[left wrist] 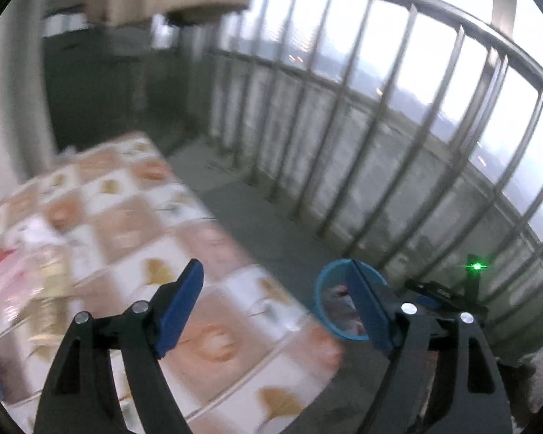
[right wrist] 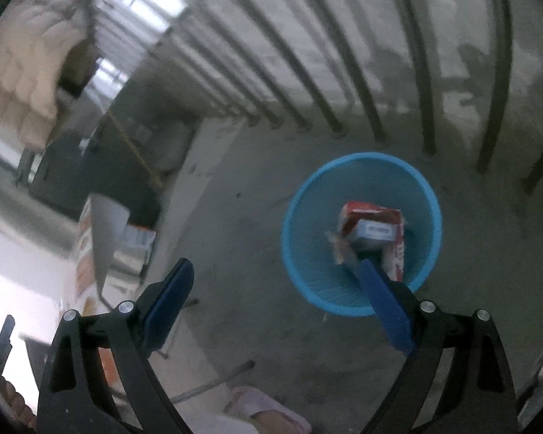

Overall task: Collect trash
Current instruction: 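Turn both tools back toward the table, then grasp the Pepsi bottle around its label with the right tool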

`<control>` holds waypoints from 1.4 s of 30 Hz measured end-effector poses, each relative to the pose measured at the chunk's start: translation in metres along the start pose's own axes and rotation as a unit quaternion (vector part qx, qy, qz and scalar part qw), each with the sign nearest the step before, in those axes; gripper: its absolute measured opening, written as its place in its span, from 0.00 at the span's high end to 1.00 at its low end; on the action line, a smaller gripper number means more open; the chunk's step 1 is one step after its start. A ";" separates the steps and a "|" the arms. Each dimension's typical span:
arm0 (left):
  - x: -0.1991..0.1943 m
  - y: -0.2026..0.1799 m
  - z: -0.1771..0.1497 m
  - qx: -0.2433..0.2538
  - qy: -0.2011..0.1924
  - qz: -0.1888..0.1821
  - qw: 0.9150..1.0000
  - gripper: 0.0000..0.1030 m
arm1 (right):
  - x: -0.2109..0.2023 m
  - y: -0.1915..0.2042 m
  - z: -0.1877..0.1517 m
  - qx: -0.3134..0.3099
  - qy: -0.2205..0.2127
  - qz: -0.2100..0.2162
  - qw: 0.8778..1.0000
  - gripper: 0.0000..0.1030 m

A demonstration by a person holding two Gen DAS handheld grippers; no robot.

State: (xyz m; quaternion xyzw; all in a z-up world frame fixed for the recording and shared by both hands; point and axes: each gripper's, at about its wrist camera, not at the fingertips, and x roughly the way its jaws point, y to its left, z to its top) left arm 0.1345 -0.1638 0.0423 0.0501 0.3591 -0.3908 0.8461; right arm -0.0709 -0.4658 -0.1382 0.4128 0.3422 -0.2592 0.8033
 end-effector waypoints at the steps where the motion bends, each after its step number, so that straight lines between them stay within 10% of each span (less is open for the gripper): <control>1: -0.014 0.011 -0.006 -0.005 -0.011 0.014 1.000 0.23 | -0.003 0.008 -0.002 -0.010 0.000 -0.002 1.000 0.13; 8: -0.101 0.083 -0.060 -0.047 -0.070 0.113 0.990 0.19 | -0.005 0.118 -0.030 -0.138 0.030 0.036 0.989 0.12; 19: -0.166 0.154 -0.115 -0.135 -0.126 0.176 0.967 0.19 | 0.018 0.317 -0.105 -0.300 0.146 0.168 0.927 0.12; 29: -0.166 0.185 -0.145 -0.167 -0.129 0.158 0.965 0.19 | 0.086 0.428 -0.197 -0.405 0.193 0.106 0.887 0.13; 38: -0.176 0.215 -0.152 -0.175 -0.126 0.160 0.963 0.19 | 0.105 0.482 -0.228 -0.559 0.169 0.122 0.802 0.13; 42: -0.184 0.239 -0.154 -0.192 -0.124 0.179 0.957 0.19 | 0.131 0.486 -0.226 -0.547 0.216 0.103 0.802 0.13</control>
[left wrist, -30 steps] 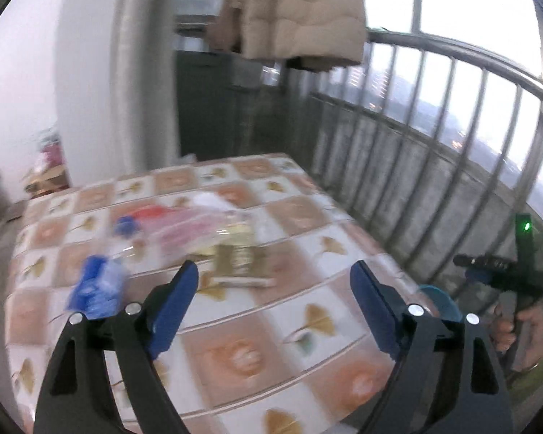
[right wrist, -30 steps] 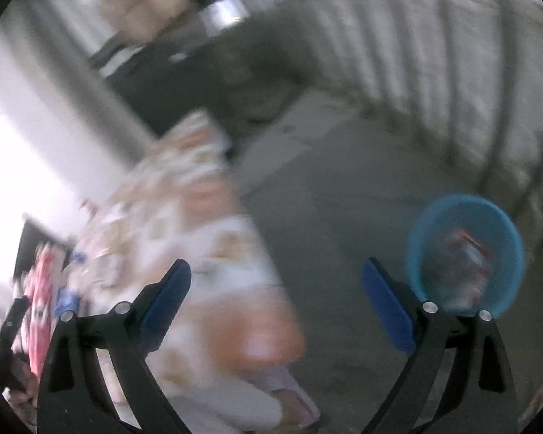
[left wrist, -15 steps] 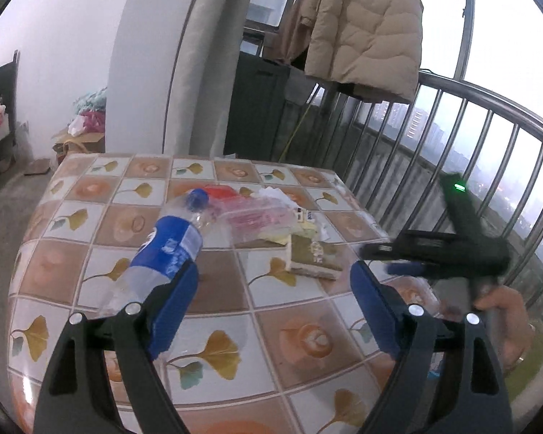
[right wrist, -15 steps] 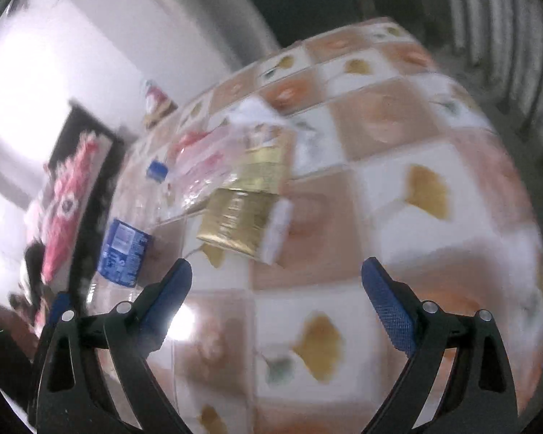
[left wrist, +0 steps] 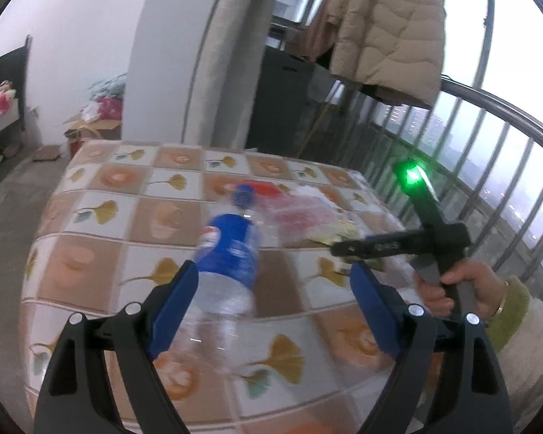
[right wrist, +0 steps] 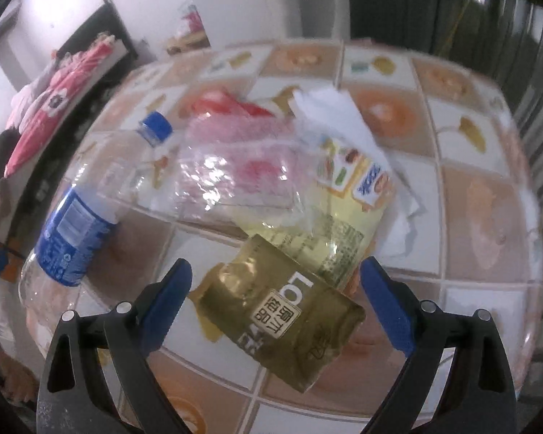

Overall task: Collect trash
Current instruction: 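Grasp the Pepsi bottle around its label with the right tool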

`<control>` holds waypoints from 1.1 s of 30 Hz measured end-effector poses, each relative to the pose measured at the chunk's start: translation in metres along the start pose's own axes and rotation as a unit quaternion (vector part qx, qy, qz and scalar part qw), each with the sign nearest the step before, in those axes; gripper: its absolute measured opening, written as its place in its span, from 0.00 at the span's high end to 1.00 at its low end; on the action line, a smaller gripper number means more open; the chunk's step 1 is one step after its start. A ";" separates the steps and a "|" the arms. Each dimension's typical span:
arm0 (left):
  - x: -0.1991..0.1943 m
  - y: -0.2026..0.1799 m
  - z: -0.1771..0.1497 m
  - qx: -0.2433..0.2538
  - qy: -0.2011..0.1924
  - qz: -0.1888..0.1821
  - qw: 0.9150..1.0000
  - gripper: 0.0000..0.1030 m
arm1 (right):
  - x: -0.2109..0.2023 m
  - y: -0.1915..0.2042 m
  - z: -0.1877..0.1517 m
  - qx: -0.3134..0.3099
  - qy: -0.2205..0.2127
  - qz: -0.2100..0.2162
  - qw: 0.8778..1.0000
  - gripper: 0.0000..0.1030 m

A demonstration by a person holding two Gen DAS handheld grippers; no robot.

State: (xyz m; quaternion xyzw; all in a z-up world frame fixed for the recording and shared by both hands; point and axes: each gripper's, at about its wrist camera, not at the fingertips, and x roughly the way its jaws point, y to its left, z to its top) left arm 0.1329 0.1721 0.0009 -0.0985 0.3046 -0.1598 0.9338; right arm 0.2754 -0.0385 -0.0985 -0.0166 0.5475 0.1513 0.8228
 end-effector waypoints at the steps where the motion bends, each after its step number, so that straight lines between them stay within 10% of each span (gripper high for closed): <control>1: 0.002 0.009 0.002 -0.010 0.001 0.008 1.000 0.19 | -0.001 -0.001 -0.002 0.003 -0.001 0.001 1.000 0.13; 10: 0.011 0.062 0.002 -0.080 0.024 0.009 0.996 0.19 | -0.040 0.037 -0.004 0.049 -0.037 0.090 0.994 0.14; 18: -0.005 0.088 -0.013 -0.144 0.031 0.001 0.989 0.28 | 0.015 0.100 0.013 0.125 0.049 0.216 0.967 0.16; 28: -0.006 0.091 -0.034 -0.219 0.085 -0.050 0.971 0.47 | 0.051 0.141 0.014 0.138 0.093 0.239 0.957 0.40; 33: -0.022 0.083 -0.037 -0.201 0.090 -0.045 0.974 0.48 | 0.047 0.147 0.004 0.108 0.107 0.251 0.956 0.43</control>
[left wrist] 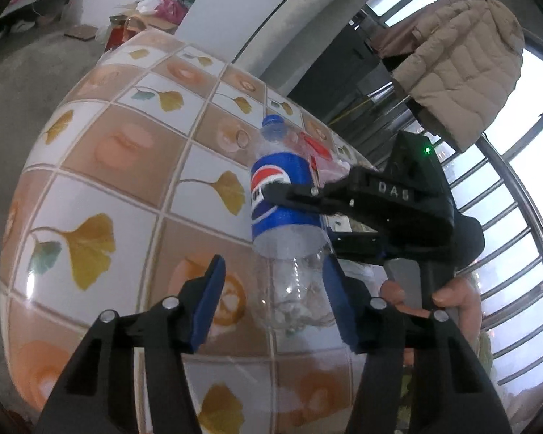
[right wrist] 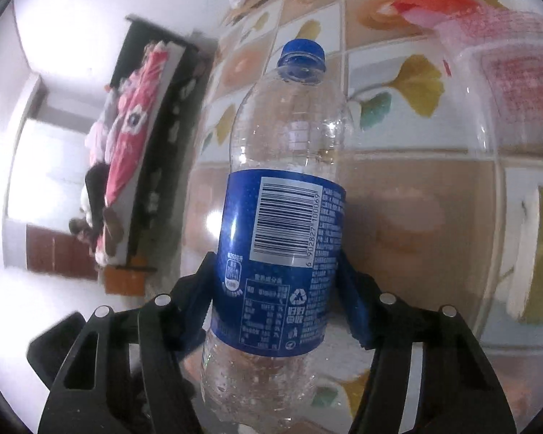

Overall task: Collect trash
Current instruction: 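Grasp the Pepsi bottle around its label with the right tool, then grasp the gold packet with the left tool while the right tool holds the bottle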

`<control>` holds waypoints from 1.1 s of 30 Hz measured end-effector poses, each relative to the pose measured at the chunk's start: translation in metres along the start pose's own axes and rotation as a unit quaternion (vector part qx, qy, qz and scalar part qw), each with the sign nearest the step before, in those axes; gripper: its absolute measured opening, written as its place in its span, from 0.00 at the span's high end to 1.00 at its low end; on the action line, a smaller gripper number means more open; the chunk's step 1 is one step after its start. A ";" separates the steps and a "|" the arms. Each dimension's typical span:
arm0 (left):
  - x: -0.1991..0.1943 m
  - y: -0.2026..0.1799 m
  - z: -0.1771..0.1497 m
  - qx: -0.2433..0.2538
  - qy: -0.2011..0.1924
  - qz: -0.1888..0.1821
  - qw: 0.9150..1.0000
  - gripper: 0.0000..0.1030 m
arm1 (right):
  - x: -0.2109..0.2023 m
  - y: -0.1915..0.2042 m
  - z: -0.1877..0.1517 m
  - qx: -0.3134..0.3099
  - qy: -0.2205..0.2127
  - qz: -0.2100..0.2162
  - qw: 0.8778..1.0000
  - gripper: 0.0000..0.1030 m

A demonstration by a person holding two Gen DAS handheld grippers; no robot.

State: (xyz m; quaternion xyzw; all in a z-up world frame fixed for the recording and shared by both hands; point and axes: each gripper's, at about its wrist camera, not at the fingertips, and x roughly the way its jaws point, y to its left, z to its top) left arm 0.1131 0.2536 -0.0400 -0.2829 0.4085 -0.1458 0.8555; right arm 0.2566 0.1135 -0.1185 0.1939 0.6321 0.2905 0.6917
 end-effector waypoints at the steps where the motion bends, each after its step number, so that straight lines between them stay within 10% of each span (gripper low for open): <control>1: -0.005 0.000 -0.002 -0.002 -0.002 0.000 1.000 0.48 | 0.000 0.001 -0.002 -0.007 0.008 0.002 1.000 0.43; 15: 0.000 -0.023 0.001 0.021 0.005 0.002 1.000 0.49 | -0.065 -0.033 -0.106 -0.069 0.074 -0.015 0.995 0.43; 28: 0.123 -0.136 0.043 0.175 0.054 -0.055 0.982 0.47 | -0.154 -0.114 -0.155 0.071 -0.072 -0.088 0.991 0.43; 33: 0.188 -0.163 0.053 0.232 0.117 -0.009 0.966 0.47 | -0.169 -0.133 -0.155 0.117 -0.119 -0.087 0.982 0.43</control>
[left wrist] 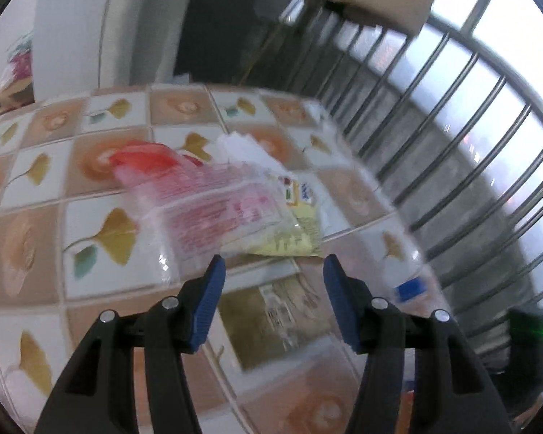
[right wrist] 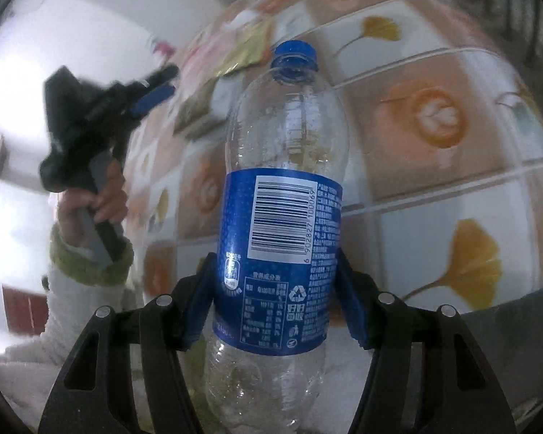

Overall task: Collect trash
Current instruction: 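Grasp the gold packet with the left tool while the right tool holds the bottle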

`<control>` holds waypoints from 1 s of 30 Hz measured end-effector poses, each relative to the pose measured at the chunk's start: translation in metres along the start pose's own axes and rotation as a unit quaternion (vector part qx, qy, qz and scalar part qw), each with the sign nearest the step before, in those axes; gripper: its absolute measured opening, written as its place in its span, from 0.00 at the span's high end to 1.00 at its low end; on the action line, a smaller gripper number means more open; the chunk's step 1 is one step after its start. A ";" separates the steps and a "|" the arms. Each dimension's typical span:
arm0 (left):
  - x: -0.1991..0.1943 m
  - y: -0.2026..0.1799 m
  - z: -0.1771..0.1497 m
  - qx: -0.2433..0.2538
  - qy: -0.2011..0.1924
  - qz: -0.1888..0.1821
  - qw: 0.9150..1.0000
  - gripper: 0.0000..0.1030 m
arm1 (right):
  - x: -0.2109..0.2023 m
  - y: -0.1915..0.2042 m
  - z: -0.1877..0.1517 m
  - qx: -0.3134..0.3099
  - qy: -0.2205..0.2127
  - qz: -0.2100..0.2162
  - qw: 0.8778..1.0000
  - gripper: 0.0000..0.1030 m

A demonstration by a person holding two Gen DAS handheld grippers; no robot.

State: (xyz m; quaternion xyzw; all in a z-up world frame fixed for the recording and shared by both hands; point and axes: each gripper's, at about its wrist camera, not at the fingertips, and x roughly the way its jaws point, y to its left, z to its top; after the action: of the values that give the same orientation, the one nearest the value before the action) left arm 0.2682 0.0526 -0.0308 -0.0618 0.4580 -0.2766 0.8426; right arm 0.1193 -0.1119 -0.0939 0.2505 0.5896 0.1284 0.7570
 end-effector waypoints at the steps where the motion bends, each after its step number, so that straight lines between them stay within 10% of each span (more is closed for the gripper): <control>1: 0.010 0.000 0.001 0.003 0.020 0.006 1.000 0.47 | -0.001 -0.002 -0.001 0.006 -0.004 0.002 1.000 0.43; 10: -0.012 0.003 -0.042 -0.028 0.080 -0.040 0.996 0.37 | -0.004 -0.021 0.006 0.030 -0.020 0.025 0.999 0.43; 21: 0.011 -0.023 -0.041 0.004 0.063 0.073 0.995 0.21 | -0.025 -0.046 0.004 0.040 -0.032 0.031 0.998 0.43; 26: 0.013 -0.025 -0.044 0.022 0.053 0.098 0.994 0.49 | -0.037 -0.053 -0.004 0.040 -0.037 0.029 0.998 0.43; 30: 0.001 -0.027 -0.056 0.018 0.055 0.101 0.993 0.49 | -0.037 -0.053 -0.001 0.045 -0.038 0.032 0.998 0.43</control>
State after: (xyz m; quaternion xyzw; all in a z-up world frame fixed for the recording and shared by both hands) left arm 0.2123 0.0380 -0.0544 0.0157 0.5026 -0.2011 0.8407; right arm 0.1028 -0.1742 -0.0911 0.3079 0.5573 0.1160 0.7623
